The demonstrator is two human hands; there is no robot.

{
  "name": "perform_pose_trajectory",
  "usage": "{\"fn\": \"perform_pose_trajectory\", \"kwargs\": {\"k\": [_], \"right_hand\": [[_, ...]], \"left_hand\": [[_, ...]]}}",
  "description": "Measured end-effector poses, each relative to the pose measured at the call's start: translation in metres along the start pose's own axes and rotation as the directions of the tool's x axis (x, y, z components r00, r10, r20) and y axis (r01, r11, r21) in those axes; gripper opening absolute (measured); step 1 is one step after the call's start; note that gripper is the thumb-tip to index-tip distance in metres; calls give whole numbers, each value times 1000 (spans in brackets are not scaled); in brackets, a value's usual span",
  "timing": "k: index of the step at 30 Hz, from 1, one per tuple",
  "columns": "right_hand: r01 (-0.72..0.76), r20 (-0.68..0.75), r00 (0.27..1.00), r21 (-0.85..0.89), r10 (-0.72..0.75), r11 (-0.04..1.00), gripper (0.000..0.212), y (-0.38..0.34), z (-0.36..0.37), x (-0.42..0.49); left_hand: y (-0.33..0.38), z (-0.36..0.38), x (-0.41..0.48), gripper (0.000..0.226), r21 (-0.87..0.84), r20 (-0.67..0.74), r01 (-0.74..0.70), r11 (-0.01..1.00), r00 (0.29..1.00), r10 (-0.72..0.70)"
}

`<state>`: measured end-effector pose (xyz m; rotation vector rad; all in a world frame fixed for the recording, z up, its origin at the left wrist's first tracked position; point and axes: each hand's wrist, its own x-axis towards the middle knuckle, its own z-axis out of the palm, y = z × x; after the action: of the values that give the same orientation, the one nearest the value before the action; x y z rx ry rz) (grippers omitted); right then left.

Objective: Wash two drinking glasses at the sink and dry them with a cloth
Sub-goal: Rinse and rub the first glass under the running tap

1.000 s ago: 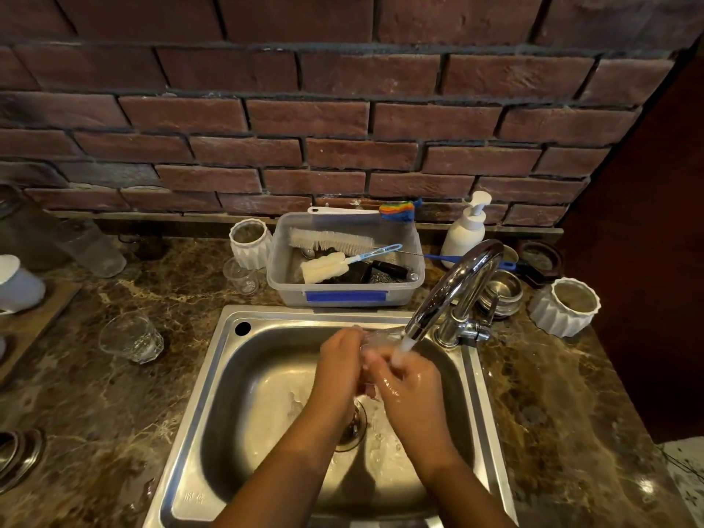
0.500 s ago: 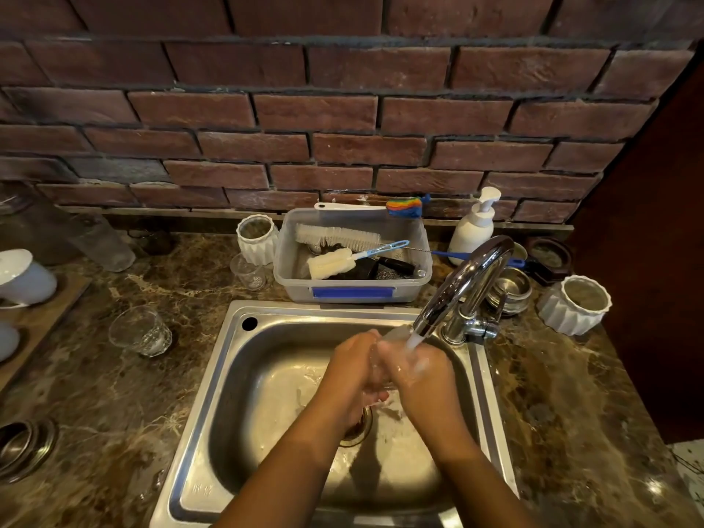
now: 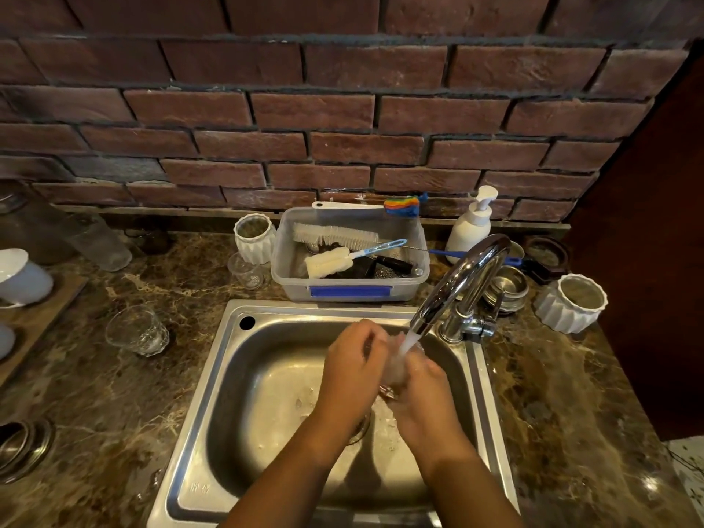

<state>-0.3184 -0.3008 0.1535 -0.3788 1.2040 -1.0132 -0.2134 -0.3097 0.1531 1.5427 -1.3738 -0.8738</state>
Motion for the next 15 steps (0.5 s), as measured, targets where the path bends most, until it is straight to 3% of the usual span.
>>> {"fn": "perform_pose_trajectory", "kwargs": {"k": [2, 4, 6, 8, 10, 11, 14, 15], "right_hand": [[-153, 50, 988, 118, 148, 981, 26, -5, -8, 5], [-159, 109, 983, 73, 150, 985, 27, -9, -14, 10], [-17, 71, 997, -66, 22, 998, 24, -10, -15, 12], [183, 42, 983, -274, -178, 944, 23, -11, -10, 7], [400, 174, 915, -502, -363, 767, 28, -11, -9, 2], [499, 290, 864, -598, -411, 627, 29, -11, -10, 0], [632, 559, 729, -771, -395, 76, 31, -14, -15, -3], [653, 613, 690, -756, -384, -34, 34, -15, -15, -3]], "left_hand": [[-6, 0, -5, 20, 210, 97, -224, 952, 973, 208], [-10, 1, -5, 24, 222, 143, -277, 935, 958, 250], [-8, 1, -3, 16, 83, 124, -139, 987, 984, 128], [-1, 6, 1, 20, -122, 121, 185, 975, 978, -171], [4, 8, 5, 17, -320, 185, 550, 772, 835, -518], [5, 7, 5, 18, -407, 262, 655, 637, 751, -606], [2, -7, 4, 28, -571, 474, 760, 311, 614, -631], [0, -11, 3, 28, -598, 540, 771, 220, 590, -601]]}}
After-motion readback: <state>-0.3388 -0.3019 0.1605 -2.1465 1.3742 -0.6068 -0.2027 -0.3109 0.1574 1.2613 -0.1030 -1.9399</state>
